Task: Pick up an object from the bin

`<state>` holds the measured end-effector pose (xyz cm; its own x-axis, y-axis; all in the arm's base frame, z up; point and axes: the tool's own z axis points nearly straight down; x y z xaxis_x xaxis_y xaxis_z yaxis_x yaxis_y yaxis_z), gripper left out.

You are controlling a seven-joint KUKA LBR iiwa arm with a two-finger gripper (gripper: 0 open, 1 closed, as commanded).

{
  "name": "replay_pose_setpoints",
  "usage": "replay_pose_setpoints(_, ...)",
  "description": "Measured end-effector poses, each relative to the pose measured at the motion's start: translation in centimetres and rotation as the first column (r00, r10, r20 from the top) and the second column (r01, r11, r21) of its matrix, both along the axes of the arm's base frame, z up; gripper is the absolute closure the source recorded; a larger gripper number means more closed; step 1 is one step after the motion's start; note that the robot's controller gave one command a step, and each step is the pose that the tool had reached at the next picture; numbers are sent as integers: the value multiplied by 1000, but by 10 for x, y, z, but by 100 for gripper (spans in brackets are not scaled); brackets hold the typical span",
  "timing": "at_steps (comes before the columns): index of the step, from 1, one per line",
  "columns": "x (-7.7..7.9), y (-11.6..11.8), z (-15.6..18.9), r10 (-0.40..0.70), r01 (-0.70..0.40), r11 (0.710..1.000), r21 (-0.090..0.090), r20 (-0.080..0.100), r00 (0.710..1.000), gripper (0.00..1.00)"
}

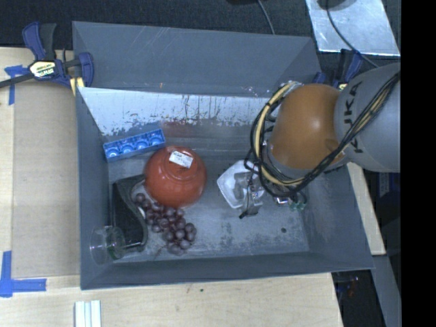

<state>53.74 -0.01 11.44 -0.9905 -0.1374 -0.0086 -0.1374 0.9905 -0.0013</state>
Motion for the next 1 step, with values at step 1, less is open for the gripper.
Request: replay_pose_setpoints(1, -31, 0, 88, 191, -191, 982, -3, 8, 982, 100)
